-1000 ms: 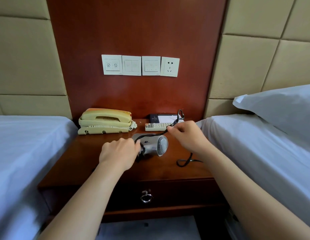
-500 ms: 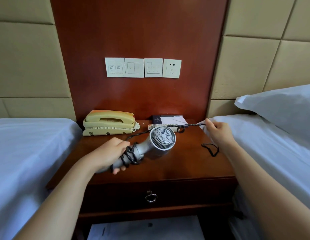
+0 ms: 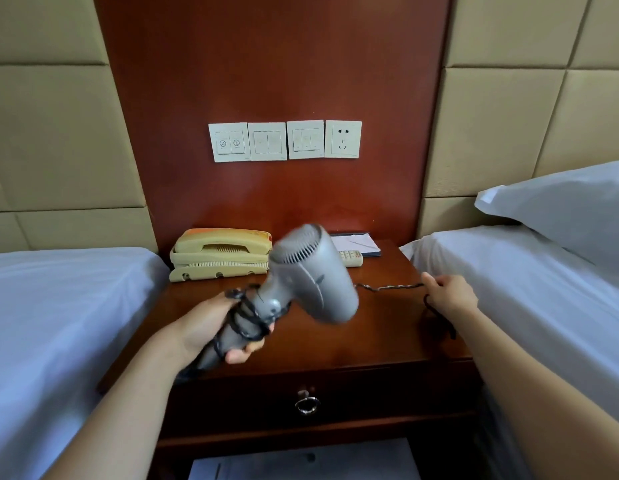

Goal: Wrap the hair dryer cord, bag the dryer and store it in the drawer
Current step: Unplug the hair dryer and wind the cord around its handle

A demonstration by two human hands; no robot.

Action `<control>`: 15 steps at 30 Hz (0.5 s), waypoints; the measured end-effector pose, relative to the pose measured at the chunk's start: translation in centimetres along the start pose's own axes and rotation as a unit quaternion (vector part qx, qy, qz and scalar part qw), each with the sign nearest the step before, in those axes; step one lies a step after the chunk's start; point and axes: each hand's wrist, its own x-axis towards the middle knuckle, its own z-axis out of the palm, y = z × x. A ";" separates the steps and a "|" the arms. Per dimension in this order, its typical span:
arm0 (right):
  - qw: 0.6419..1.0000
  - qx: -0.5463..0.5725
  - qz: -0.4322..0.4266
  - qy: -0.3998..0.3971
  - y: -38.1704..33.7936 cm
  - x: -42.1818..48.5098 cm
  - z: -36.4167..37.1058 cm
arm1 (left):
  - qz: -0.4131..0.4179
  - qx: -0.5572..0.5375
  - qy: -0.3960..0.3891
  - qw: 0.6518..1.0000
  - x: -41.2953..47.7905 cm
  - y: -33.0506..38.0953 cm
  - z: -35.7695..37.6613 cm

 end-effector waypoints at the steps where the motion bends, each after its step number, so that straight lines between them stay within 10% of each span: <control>1: 1.000 -0.018 -0.008 0.005 -0.1 -0.2 0.1 | 0.025 -0.044 -0.021 0.998 0.2 0.3 0.0; 15: 0.890 -0.334 -0.311 -0.009 -3.1 -4.4 1.8 | 0.034 -0.130 0.255 0.957 2.7 0.1 -3.7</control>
